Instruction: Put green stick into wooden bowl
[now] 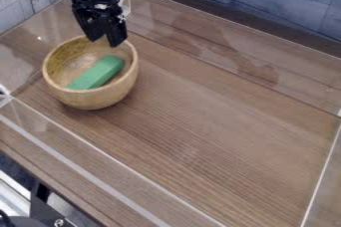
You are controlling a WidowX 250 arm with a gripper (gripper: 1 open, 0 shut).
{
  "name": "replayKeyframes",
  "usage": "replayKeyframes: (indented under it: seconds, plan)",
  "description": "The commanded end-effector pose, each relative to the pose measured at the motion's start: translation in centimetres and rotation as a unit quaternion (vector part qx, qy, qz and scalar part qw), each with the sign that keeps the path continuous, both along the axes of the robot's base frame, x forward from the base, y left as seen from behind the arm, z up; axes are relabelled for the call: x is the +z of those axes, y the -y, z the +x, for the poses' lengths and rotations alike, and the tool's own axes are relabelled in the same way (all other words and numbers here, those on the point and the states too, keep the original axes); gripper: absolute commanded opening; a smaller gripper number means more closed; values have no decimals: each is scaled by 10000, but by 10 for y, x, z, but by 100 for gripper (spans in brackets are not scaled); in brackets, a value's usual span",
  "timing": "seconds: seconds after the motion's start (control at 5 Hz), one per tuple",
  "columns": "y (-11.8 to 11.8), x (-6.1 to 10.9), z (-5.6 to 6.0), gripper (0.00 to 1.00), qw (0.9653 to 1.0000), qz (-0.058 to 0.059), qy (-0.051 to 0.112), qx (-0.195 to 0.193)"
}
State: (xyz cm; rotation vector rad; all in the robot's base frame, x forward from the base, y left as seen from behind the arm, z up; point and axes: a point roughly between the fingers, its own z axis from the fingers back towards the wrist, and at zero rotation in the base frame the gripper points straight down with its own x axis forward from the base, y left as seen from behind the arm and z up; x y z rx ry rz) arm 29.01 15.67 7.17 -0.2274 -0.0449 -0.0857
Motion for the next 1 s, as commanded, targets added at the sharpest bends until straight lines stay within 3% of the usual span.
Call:
replayKeyframes:
  seconds: [0.0,0.2,0.8]
  plan:
    - [9,10,3,100,9988,69,242,-409]
    - [20,8,-1,100,9968,1,268,-756]
    - [38,25,3,100,9972,-162,293,-662]
